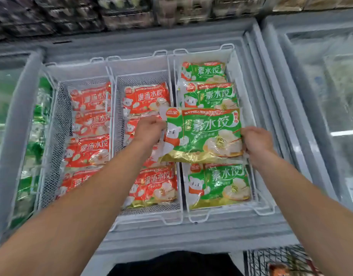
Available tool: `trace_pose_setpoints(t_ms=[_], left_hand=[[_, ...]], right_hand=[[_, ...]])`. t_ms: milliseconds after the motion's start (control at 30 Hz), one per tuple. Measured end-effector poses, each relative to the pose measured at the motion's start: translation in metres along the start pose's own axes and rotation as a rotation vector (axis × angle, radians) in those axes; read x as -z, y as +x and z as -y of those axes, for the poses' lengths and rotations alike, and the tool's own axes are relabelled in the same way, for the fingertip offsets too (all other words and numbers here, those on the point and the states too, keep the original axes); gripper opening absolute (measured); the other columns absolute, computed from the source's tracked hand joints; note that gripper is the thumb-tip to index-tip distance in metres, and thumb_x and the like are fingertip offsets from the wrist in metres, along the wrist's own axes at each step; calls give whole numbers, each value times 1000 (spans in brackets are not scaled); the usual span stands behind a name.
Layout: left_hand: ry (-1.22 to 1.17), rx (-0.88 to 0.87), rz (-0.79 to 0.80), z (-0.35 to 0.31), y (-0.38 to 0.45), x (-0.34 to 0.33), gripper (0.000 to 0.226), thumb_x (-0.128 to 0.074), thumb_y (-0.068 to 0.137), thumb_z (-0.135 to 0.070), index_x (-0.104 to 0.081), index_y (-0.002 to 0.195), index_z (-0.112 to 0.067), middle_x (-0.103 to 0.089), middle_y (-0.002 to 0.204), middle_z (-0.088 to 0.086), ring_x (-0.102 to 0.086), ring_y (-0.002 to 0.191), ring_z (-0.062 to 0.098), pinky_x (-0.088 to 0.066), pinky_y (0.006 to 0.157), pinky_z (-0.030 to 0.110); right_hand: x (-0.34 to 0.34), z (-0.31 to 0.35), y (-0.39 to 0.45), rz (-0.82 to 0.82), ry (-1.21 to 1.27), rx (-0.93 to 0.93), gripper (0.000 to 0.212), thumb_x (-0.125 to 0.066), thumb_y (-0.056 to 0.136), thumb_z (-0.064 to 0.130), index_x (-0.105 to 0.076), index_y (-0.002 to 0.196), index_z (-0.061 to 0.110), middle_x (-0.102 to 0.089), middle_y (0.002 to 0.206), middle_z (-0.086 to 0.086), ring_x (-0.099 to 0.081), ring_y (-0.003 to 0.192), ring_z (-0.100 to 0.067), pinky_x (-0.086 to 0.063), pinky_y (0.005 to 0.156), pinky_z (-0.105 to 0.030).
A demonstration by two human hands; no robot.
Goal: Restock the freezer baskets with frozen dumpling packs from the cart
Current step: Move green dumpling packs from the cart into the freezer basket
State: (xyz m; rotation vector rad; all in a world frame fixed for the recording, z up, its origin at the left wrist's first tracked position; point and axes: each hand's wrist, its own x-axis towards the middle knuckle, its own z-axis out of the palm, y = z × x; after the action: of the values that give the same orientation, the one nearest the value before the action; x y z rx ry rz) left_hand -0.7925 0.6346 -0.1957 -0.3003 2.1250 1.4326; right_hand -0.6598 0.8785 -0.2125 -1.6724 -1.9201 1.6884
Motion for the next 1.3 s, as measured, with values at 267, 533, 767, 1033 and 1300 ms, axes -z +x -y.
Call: trace_pose_setpoints(t_ms=[267, 533, 767, 1033, 1300], left_hand=[[23, 4, -136, -52, 85, -56, 23, -61, 91, -11, -58, 70, -18, -56, 70, 1, -50, 65, 16, -38, 57, 25], [44, 21, -213, -107, 190, -103, 27, -59, 90, -8, -56, 65, -17, -51, 60, 0, -46, 58, 18, -34, 51, 24], [48, 48, -165, -135, 250, -120, 11, -62, 92, -7, -66, 86, -15, -68, 87, 6, -69, 75, 17, -54, 73, 31], [208, 10, 6, -110, 213, -119, 47, -64, 94, -9, -52, 140, -6, -56, 123, 2, -51, 110, 13, -38, 93, 24], [324, -60, 32, -106, 142, -85, 55, -66, 94, -21, -48, 145, -8, -52, 147, 10, -49, 135, 27, -38, 114, 41]], right_hand=[[-29, 68, 112, 60, -56, -6, 12, -59, 83, 8, -69, 81, 4, -56, 66, -11, -47, 48, -17, -37, 51, -28], [-80, 133, 224, 21, -160, 95, 21, -54, 84, 16, -68, 77, 3, -73, 88, -16, -68, 82, -29, -57, 76, -44], [-108, 159, 287, 19, -190, 137, 19, -54, 74, 26, -71, 75, 18, -75, 97, -7, -70, 97, -30, -58, 88, -41], [-101, 135, 252, 136, -372, 231, 50, -58, 93, 18, -51, 142, 15, -57, 140, -7, -57, 119, -23, -44, 97, -27], [-73, 127, 166, 227, -483, 298, 46, -55, 97, 23, -51, 142, 15, -55, 142, -2, -57, 108, -20, -40, 86, -18]])
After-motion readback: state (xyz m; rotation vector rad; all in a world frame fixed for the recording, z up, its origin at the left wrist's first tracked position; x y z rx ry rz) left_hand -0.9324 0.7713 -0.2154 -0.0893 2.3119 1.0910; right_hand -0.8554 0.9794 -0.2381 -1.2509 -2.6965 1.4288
